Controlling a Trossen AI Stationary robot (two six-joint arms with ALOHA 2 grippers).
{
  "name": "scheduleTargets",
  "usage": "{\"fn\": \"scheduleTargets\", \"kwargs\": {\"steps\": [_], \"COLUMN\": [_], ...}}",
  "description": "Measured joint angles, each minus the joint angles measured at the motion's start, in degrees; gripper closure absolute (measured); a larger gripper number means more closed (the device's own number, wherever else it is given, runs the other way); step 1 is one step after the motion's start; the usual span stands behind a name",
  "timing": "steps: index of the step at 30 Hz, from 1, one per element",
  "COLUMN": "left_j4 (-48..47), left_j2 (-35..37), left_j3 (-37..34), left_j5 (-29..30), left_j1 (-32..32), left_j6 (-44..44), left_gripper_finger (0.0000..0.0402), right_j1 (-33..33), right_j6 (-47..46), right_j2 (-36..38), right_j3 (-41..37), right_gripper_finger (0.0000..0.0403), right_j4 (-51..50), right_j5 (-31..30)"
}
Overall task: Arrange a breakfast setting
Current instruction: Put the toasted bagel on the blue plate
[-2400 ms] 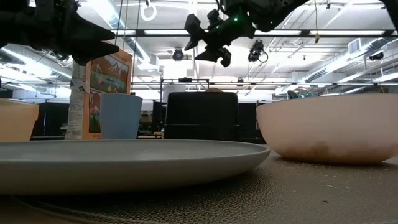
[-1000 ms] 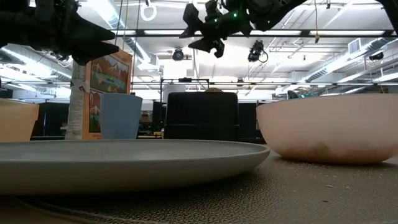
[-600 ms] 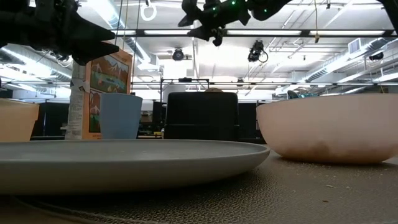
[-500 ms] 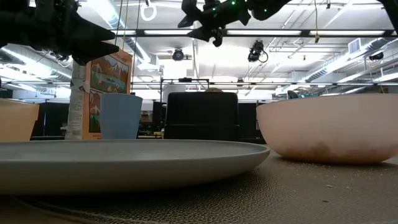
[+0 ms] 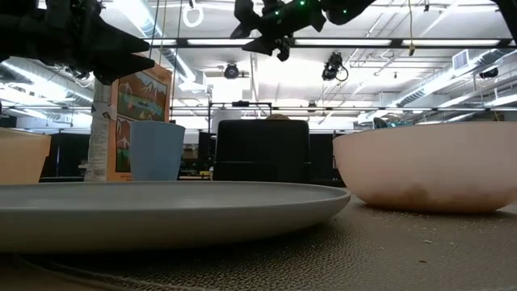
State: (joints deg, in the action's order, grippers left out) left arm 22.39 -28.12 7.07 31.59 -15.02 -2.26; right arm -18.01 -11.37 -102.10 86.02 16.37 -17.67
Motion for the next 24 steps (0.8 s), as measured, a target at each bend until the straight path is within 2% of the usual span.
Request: {"fn": "scheduleTargets", "kwargs": {"steps": [7, 12, 15, 19, 24], "left_j4": [0.0, 0.0, 0.0, 0.0, 0.0], "left_j2": [0.0, 0.0, 0.0, 0.0, 0.0], "left_j3": [0.0, 0.0, 0.0, 0.0, 0.0], "left_j5": [0.0, 0.0, 0.0, 0.0, 0.0], "left_j1": [0.0, 0.0, 0.0, 0.0, 0.0], "left_j6": [0.0, 0.0, 0.0, 0.0, 0.0], "left_gripper_finger": [0.012, 0.012, 0.012, 0.012, 0.012], "right_j1": [0.9, -0.1, -2.2, -4.8, -6.6], "right_j6": [8.3, 11.6, 11.5, 11.5, 15.9], "right_j2": [0.0, 0.0, 0.0, 0.1, 0.1], "right_j3": [0.0, 0.0, 0.0, 0.0, 0.0], "right_gripper_finger": [0.0187, 0.0187, 0.0187, 0.0187, 0.0187], "right_j4": [-5.2, -19.5, -28.0, -35.3, -37.4], "right_j5": [-5.4, -8.3, -7.3, -1.9, 1.1]}}
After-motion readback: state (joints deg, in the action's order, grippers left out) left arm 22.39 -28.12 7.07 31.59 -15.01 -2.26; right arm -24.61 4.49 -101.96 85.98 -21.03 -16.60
